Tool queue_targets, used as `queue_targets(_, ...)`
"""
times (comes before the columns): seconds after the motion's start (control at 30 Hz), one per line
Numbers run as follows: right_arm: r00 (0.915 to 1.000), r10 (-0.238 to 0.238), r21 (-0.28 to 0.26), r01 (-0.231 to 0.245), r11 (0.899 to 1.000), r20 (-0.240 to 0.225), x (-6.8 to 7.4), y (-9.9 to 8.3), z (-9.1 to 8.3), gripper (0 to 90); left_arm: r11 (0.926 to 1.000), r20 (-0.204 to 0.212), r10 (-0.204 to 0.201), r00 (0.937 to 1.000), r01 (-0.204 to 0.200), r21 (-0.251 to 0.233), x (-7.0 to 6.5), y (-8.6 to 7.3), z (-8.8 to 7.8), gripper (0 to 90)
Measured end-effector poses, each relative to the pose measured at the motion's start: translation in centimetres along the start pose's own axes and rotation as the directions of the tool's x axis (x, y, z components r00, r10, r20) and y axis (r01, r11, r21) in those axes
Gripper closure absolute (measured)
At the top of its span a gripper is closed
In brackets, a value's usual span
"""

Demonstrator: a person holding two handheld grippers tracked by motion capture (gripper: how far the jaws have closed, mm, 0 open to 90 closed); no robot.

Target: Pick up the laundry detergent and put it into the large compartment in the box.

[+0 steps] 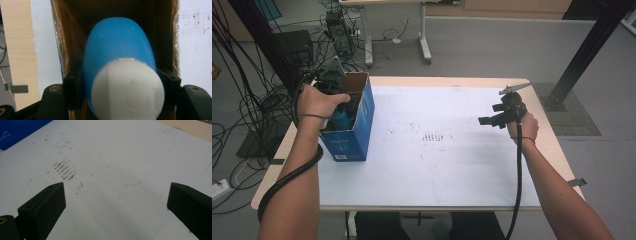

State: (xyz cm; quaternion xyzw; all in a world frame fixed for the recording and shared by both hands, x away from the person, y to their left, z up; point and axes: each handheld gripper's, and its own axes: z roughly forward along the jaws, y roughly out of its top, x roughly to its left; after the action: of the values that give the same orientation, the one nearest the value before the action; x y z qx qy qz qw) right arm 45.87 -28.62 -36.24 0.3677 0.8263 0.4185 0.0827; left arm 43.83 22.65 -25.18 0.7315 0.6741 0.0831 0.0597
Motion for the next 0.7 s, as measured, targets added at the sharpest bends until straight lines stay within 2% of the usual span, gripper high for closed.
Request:
queue_targets(0.3,1.0000,-0.001,-0.002,0.001,1.000,0.002,-0.06,-0.07,-0.06,1.9,0.9999,0.003,0.000,1.0000,0.000,0.014,0.02,-0.25,0.98,37.5)
queue_targets(0.7,1.0000,0.001,0.000,-0.001,1.000,0.002,-0.02,-0.12,0.03,1.9,1.0000,0.005,0.001,1.0000,-0.001,0.008,0.00,-0.31,1.07,37.5)
